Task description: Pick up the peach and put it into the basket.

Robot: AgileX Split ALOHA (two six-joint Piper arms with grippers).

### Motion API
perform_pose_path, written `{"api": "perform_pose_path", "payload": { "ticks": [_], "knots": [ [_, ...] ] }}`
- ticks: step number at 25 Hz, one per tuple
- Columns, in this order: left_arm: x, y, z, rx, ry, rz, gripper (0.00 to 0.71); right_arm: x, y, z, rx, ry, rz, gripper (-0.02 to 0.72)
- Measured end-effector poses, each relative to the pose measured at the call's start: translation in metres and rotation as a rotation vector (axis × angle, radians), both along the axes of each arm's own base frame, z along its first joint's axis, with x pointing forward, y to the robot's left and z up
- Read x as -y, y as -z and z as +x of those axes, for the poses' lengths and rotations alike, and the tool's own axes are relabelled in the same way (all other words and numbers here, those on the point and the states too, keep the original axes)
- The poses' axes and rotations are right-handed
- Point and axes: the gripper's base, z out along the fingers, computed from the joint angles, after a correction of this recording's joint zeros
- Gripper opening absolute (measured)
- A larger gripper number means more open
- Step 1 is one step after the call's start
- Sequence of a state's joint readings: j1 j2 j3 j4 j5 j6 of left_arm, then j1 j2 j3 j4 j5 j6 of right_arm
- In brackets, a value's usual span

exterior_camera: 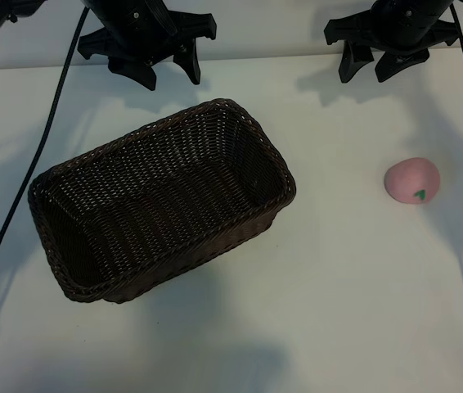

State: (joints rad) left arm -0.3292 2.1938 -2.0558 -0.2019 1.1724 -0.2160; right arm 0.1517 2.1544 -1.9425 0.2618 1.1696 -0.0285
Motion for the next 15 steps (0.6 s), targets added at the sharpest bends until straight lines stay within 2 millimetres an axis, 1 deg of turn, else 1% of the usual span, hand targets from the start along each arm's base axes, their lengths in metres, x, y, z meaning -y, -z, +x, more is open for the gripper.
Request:
{"api": "perform_pose_path", "payload": {
  "ticks": [15],
  "knots": [
    [0.0000, 0.0000, 0.0000, 0.000, 0.000, 0.000, 0.598, -0.0001, -0.0004, 0.0013, 0.014, 0.004, 0.002, 0.525]
  ]
}}
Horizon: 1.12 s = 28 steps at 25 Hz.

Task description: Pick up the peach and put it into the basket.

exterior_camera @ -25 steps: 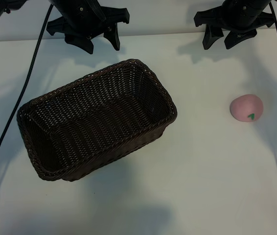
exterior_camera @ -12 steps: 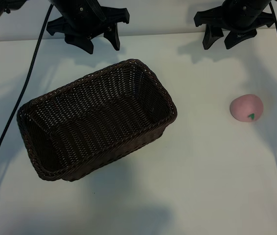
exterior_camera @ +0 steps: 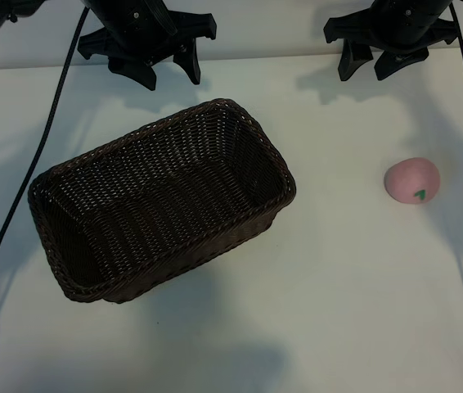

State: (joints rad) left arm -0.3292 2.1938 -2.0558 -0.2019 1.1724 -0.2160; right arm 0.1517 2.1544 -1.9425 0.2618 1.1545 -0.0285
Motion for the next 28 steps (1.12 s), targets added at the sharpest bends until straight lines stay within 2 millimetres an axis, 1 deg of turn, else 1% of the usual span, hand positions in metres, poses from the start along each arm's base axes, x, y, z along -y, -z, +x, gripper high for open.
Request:
{"api": "perform_pose_path", "payload": {
  "ticks": [8, 12, 15, 19, 21, 23, 24, 28],
  "knots": [
    [0.000, 0.000, 0.000, 0.001, 0.004, 0.001, 0.598, 0.000, 0.000, 0.000, 0.000, 0.000, 0.000, 0.525],
    [-0.004, 0.000, 0.001, 0.005, 0.008, 0.003, 0.598, 0.000, 0.000, 0.000, -0.003, 0.000, 0.000, 0.525],
    [-0.009, -0.011, 0.000, 0.030, 0.004, 0.000, 0.598, 0.000, 0.000, -0.001, -0.012, -0.002, -0.001, 0.525],
    [-0.017, -0.048, -0.013, 0.112, -0.005, 0.011, 0.598, 0.000, 0.001, -0.003, -0.034, -0.009, -0.004, 0.525],
    [-0.023, -0.064, -0.024, 0.138, -0.021, 0.024, 0.598, 0.000, 0.001, -0.004, -0.042, -0.011, -0.005, 0.525],
    [-0.028, -0.068, -0.034, 0.138, -0.030, 0.047, 0.598, 0.000, 0.001, -0.004, -0.045, -0.012, -0.005, 0.525],
    [-0.030, -0.067, -0.039, 0.125, -0.033, 0.058, 0.598, 0.000, 0.001, -0.004, -0.046, -0.012, -0.005, 0.525],
    [-0.040, -0.050, -0.059, 0.046, -0.041, 0.113, 0.598, 0.000, 0.001, -0.005, -0.054, -0.014, -0.006, 0.525]
  ]
}}
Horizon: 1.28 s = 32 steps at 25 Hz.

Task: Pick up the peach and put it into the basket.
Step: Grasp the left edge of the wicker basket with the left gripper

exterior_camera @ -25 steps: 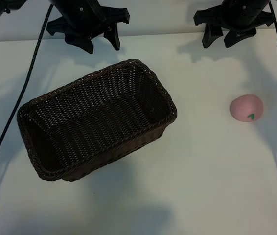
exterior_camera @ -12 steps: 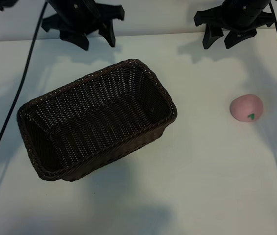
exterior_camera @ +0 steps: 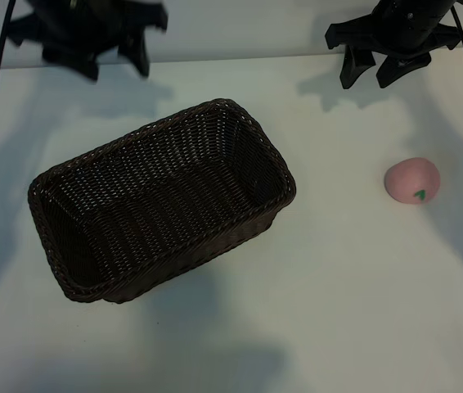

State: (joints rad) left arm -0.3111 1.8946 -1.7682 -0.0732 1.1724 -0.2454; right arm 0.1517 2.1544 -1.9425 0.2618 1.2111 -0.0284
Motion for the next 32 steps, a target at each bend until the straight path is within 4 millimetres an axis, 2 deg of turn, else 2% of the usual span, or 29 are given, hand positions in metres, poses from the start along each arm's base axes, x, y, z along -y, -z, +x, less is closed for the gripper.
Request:
{"api": "perform_pose_path", "payload": {
  "ticks": [8, 15, 20, 25, 28, 32],
  "knots": [
    [-0.024, 0.027, -0.064, -0.123, -0.100, 0.062, 0.598, 0.000, 0.000, 0.000, -0.005, -0.001, -0.001, 0.525],
    [-0.047, 0.030, -0.108, -0.074, -0.244, 0.109, 0.598, 0.000, 0.000, -0.001, -0.005, -0.001, -0.001, 0.525],
    [-0.060, 0.041, -0.126, -0.069, -0.324, 0.172, 0.598, 0.000, 0.000, -0.001, -0.005, -0.001, -0.001, 0.525],
    [-0.063, 0.066, -0.138, -0.080, -0.357, 0.170, 0.598, 0.000, 0.000, -0.001, -0.005, -0.004, -0.001, 0.525],
    [-0.063, 0.077, -0.139, -0.056, -0.380, 0.145, 0.598, 0.000, 0.000, -0.001, -0.004, -0.005, -0.001, 0.525],
    [-0.062, 0.081, -0.137, -0.039, -0.409, 0.127, 0.598, 0.000, 0.000, -0.001, -0.004, -0.005, -0.001, 0.525]
  ]
}}
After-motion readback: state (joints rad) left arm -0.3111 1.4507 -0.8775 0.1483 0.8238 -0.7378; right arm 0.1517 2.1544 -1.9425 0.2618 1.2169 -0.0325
